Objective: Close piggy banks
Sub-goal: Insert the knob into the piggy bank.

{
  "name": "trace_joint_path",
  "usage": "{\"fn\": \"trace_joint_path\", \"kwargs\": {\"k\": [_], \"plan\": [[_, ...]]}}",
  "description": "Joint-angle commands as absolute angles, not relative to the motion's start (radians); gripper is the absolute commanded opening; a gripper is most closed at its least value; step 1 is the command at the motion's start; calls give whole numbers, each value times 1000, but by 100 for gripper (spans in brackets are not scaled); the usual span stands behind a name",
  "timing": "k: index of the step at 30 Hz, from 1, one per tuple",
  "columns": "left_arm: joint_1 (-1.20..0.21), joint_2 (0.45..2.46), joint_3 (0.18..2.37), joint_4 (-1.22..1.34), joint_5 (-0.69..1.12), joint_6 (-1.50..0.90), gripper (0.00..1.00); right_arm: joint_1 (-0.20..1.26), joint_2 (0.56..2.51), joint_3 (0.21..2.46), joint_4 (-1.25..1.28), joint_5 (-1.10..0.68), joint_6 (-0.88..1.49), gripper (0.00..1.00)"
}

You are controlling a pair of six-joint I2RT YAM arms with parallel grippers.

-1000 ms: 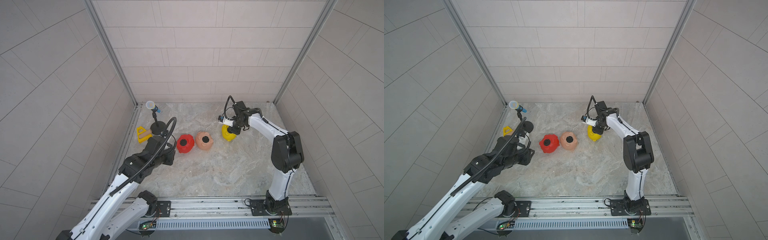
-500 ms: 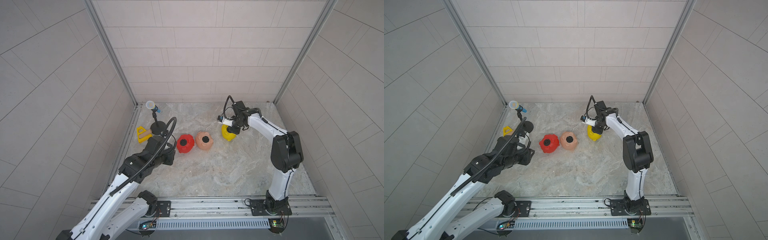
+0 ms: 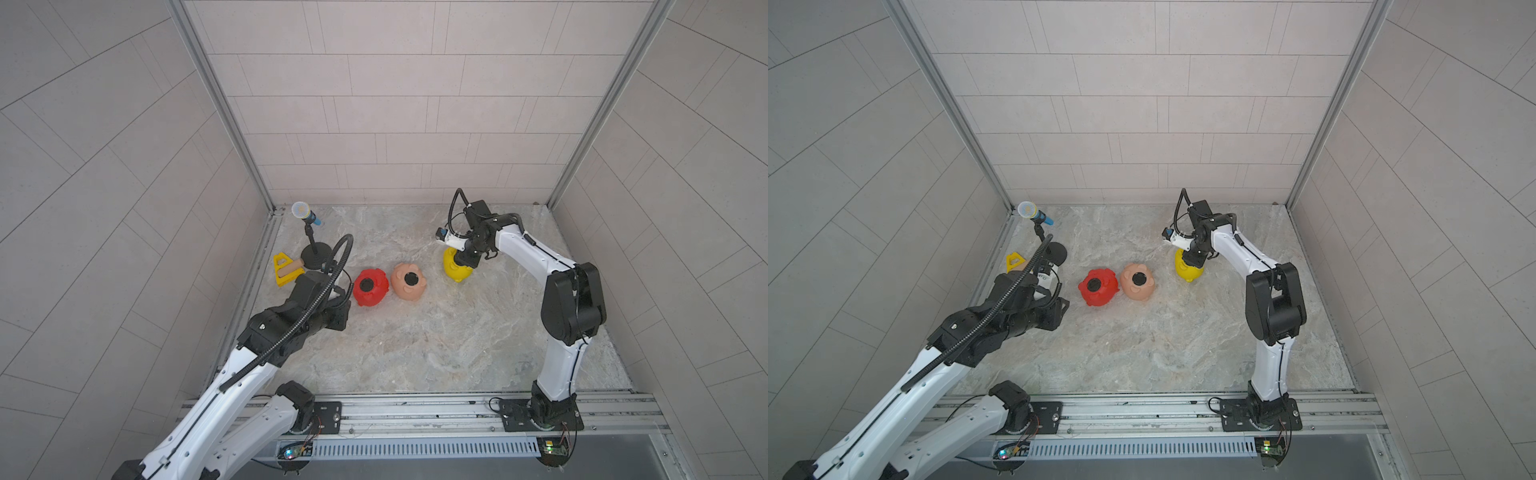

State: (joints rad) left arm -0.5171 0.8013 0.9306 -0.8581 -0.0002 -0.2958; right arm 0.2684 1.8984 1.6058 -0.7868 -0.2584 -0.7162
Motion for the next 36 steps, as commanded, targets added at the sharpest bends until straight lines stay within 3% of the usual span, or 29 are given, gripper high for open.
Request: {"fn": "trace_joint_path", "kwargs": {"k": [1, 17, 36], "plan": [[-512, 789, 922, -847, 3, -291, 44, 275, 1890, 1655, -862, -278, -688, 19], [-511, 784, 920, -844, 11, -289, 44, 302, 1961, 1816, -1070, -110, -623, 17], [-511, 784, 920, -844, 10, -290, 44, 330, 2077, 1904, -1106, -71, -623, 14]]}}
